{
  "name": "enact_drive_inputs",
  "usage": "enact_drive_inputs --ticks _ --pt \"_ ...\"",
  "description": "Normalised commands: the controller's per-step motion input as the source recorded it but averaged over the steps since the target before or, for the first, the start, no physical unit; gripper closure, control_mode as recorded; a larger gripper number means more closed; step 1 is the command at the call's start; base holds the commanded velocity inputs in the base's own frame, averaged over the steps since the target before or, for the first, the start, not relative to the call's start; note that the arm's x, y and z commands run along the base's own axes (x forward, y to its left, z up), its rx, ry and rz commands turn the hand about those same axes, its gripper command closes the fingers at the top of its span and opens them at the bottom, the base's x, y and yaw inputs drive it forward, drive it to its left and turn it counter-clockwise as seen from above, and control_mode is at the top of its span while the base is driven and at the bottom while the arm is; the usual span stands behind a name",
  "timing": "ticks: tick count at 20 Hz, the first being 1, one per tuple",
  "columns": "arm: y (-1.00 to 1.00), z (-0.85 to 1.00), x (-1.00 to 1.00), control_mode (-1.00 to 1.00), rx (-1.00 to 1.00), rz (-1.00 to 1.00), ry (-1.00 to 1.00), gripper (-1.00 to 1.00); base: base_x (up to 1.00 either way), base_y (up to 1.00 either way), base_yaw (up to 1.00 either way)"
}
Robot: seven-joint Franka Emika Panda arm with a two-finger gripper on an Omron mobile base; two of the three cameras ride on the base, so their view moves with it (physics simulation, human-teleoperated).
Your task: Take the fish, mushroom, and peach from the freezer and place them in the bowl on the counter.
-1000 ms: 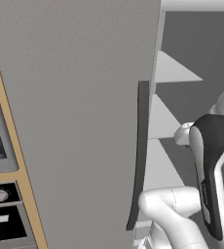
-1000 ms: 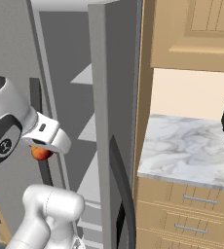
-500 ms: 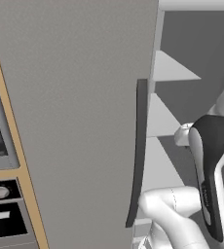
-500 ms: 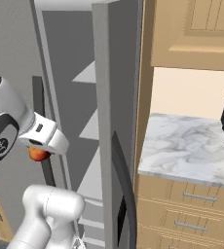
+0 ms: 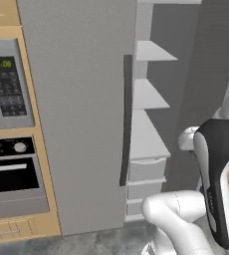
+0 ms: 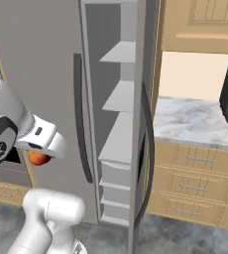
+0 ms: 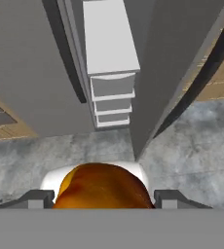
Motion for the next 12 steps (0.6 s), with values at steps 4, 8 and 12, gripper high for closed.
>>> enact_drive_inputs --ticks 4,8,12 --pt "0.0 0.0 0.0 1.0 0.0 0.0 0.0 1.0 -0.54 -0.72 0.0" --pt "0.0 0.0 0.0 1.0 0.0 0.0 0.0 1.0 -0.04 -1.0 0.0" --pt "0.0 0.0 0.0 1.0 0.0 0.0 0.0 1.0 0.04 -1.0 0.0"
